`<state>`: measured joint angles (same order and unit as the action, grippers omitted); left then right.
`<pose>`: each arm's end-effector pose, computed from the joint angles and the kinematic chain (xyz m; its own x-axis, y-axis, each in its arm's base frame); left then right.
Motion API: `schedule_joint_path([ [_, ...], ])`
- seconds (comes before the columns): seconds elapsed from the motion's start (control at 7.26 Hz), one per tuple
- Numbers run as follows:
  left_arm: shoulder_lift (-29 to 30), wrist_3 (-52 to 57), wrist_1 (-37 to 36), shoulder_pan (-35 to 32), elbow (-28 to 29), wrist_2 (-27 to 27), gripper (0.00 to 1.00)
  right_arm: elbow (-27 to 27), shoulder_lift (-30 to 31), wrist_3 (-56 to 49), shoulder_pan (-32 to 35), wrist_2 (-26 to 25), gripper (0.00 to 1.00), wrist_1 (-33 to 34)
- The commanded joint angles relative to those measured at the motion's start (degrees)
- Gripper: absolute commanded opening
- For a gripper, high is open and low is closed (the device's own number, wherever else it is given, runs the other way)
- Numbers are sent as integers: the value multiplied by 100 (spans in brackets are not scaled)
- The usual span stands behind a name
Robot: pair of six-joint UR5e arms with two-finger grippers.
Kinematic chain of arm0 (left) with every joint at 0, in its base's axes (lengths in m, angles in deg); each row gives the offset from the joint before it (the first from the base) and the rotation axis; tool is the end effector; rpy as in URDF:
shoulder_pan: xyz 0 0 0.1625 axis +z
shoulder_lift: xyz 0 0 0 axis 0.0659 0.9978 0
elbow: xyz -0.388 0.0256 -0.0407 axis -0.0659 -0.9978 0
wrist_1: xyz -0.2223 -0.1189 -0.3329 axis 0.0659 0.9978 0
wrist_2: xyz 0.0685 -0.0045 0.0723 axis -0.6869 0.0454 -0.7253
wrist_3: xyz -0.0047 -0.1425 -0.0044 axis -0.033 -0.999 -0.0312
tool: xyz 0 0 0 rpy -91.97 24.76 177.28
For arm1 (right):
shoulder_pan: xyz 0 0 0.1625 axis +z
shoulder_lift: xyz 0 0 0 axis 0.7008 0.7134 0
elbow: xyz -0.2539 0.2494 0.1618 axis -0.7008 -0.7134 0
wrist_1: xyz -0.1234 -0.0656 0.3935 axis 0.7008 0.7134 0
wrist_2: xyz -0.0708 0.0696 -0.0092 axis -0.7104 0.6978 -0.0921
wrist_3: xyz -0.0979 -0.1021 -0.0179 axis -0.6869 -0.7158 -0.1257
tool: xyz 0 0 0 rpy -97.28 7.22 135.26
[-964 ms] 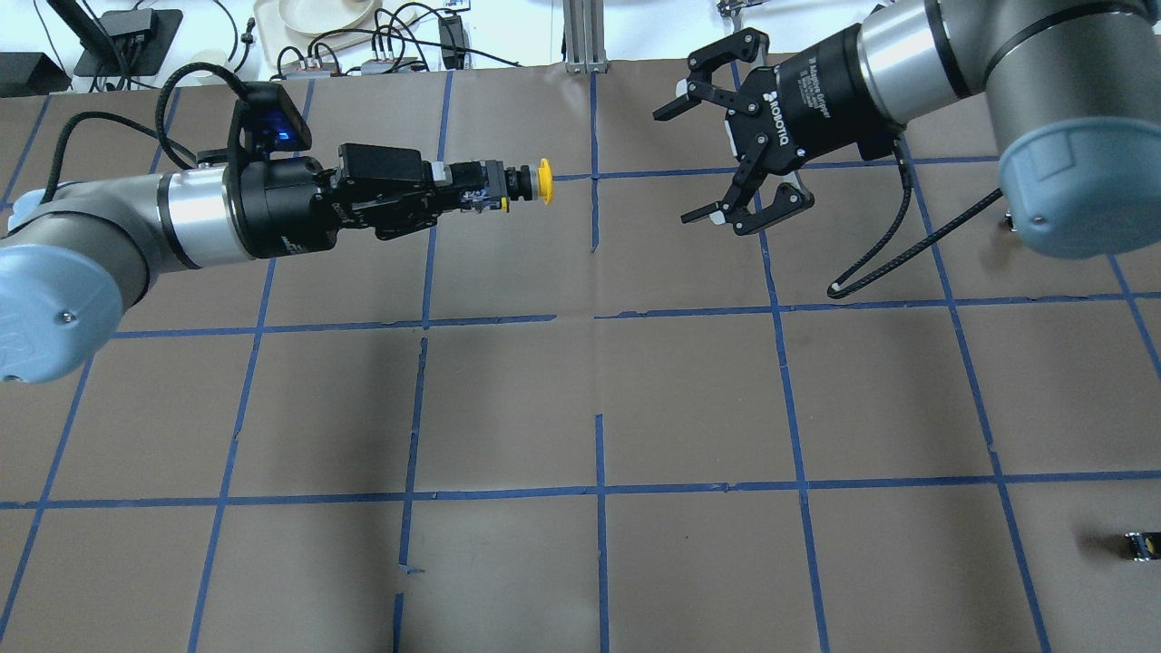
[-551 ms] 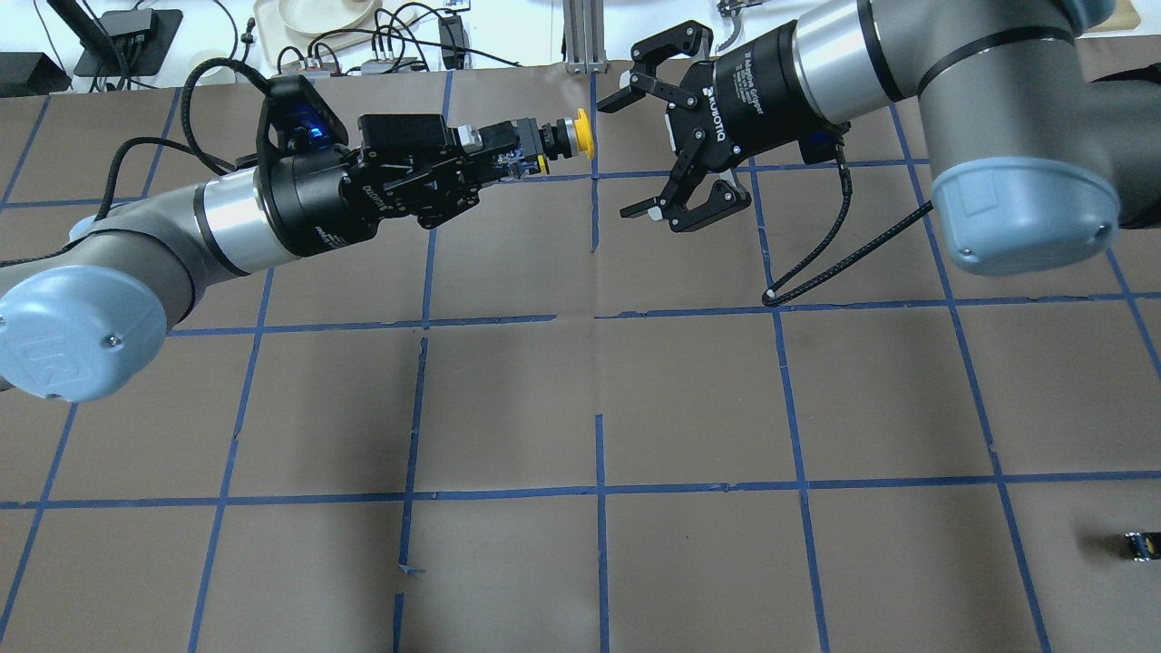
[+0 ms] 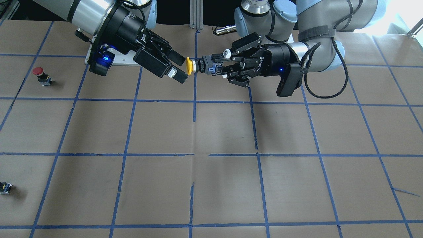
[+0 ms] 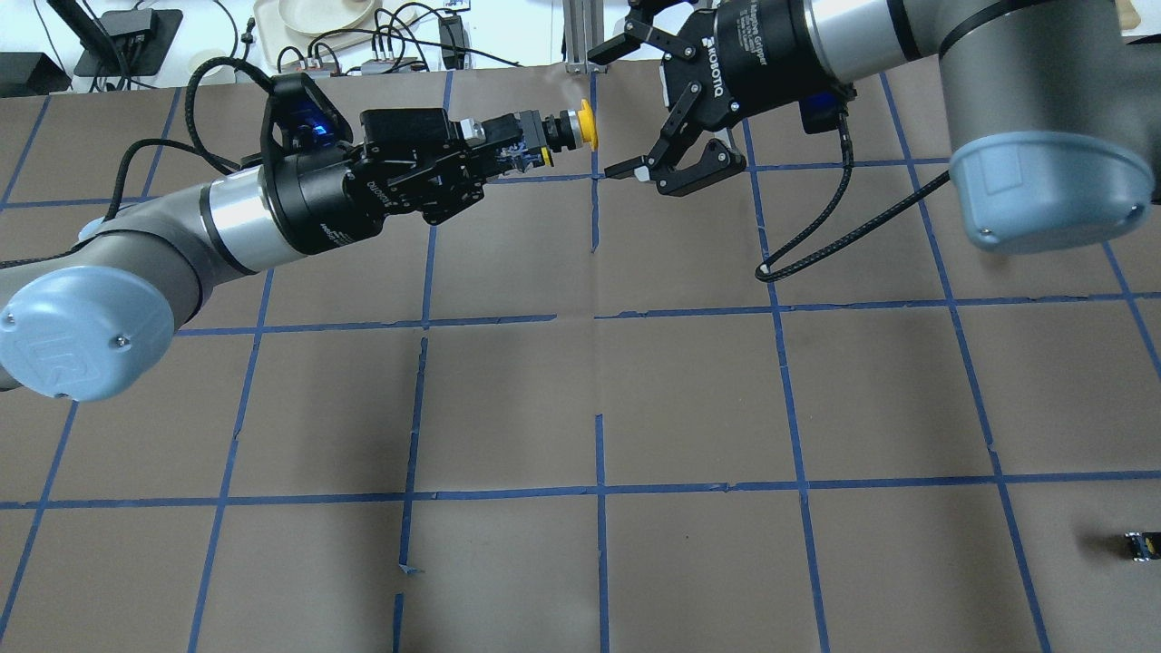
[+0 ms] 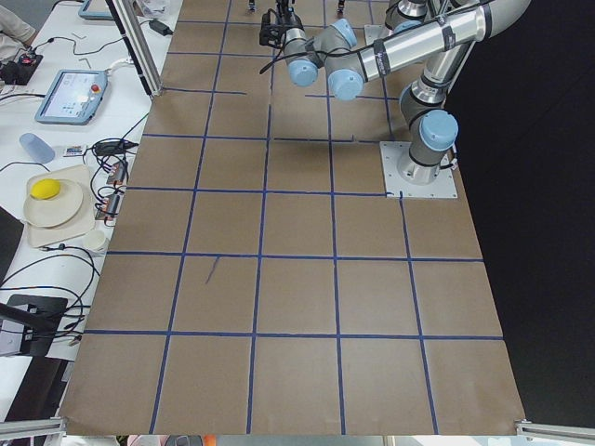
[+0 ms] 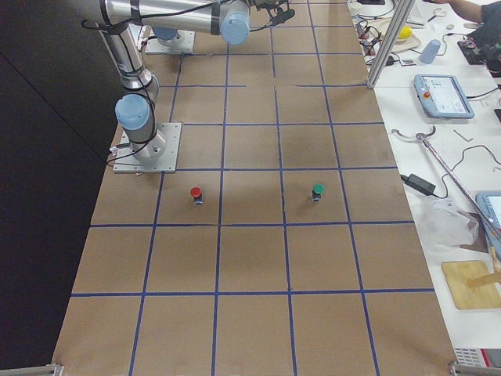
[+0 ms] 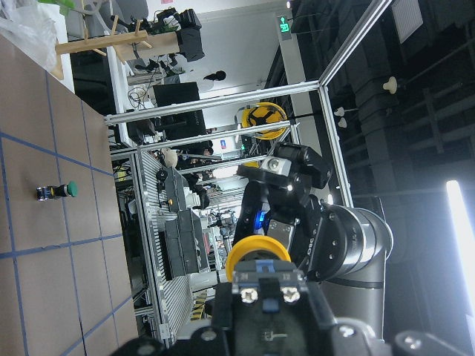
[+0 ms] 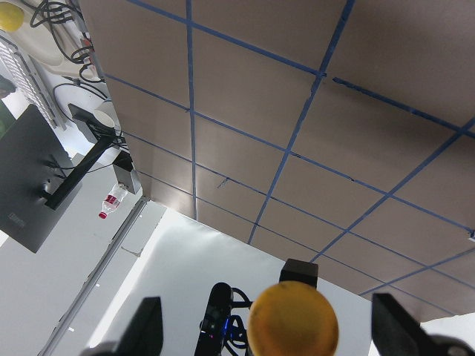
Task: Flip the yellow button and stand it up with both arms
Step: 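Grasp the yellow cap with the right gripper and open the left gripper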
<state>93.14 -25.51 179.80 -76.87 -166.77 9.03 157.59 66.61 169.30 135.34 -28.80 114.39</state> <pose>-0.2002 -0.4770 0.3594 0.0539 0.1791 0.9823 -0.2349 0.9584 -0.1619 0.2560 -0.5026 0.4559 -0.1029 0.8996 -0.4244 0.5758 0.4017 0.7121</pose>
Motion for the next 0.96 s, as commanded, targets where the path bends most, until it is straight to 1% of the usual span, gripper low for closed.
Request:
schedule_joint_path([
  [0.0,2,7,-11,-4,8,-2,17,64,26,40,90,10,98,1],
  [0.28,10,7,-20,-4,-1,-2,17,56,-1,49,205,10,97,1],
  [0.41,10,7,-29,-4,8,-2,17,56,-9,40,205,10,90,1],
  [0.55,-7,7,-29,-4,-1,-11,17,47,-27,31,205,1,77,1],
  [0.69,-16,7,-29,-4,-1,-11,17,47,-36,31,179,10,59,1],
  [0.83,-16,15,-29,-4,-10,-11,17,47,-18,31,170,19,44,1],
])
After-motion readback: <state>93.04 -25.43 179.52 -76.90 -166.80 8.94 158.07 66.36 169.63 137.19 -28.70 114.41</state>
